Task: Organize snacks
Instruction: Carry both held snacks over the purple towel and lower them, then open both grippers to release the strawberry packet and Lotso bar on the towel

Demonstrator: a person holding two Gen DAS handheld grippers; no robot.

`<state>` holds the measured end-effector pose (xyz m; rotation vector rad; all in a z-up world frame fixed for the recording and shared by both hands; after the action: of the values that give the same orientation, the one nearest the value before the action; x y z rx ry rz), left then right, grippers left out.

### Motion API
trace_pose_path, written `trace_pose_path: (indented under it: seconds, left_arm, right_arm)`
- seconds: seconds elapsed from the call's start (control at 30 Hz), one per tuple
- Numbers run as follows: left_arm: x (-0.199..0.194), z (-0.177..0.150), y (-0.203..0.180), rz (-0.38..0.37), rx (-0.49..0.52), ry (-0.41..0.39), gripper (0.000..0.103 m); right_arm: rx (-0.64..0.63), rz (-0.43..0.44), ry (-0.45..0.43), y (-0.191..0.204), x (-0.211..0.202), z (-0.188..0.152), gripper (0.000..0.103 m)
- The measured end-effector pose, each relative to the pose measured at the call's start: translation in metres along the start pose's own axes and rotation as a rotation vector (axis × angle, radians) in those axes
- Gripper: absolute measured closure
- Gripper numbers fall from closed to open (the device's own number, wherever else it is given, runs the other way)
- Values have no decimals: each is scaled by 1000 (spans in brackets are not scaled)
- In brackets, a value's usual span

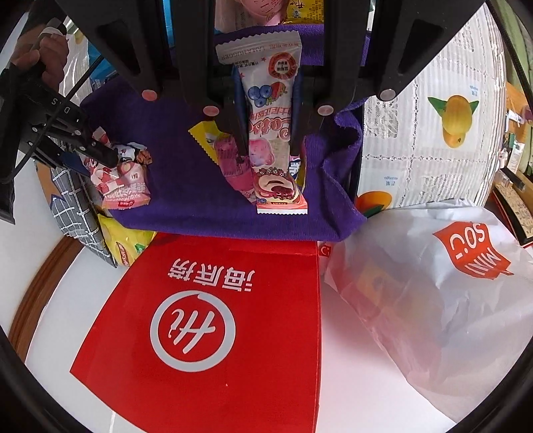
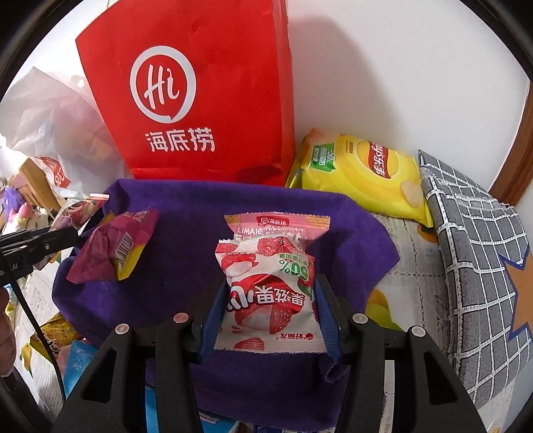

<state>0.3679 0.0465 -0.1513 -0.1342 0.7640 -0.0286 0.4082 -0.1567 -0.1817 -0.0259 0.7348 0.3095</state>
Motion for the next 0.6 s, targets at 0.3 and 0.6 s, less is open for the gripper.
trace_pose_path:
  seconds: [0.3, 0.6]
  left_arm:
    - [5, -3, 1, -5, 1, 27, 81]
    - [9, -7, -2, 4, 17, 45, 81]
  right_arm:
    - [-1, -11, -4, -4, 0, 0, 51]
    - [-1, -23, 12, -4, 3, -3, 51]
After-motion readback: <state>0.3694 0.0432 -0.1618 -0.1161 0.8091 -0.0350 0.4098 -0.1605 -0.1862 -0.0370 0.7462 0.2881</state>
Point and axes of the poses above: each gripper's, at about its wrist camera, not at the fingertips, and x roughly the way its jaws point, y to its left, z to its top, the point moved 6 cm from there along x, roughly the way its jaws point, and after that the axes turned 12 degrees about -y, right-handed, at the moved point
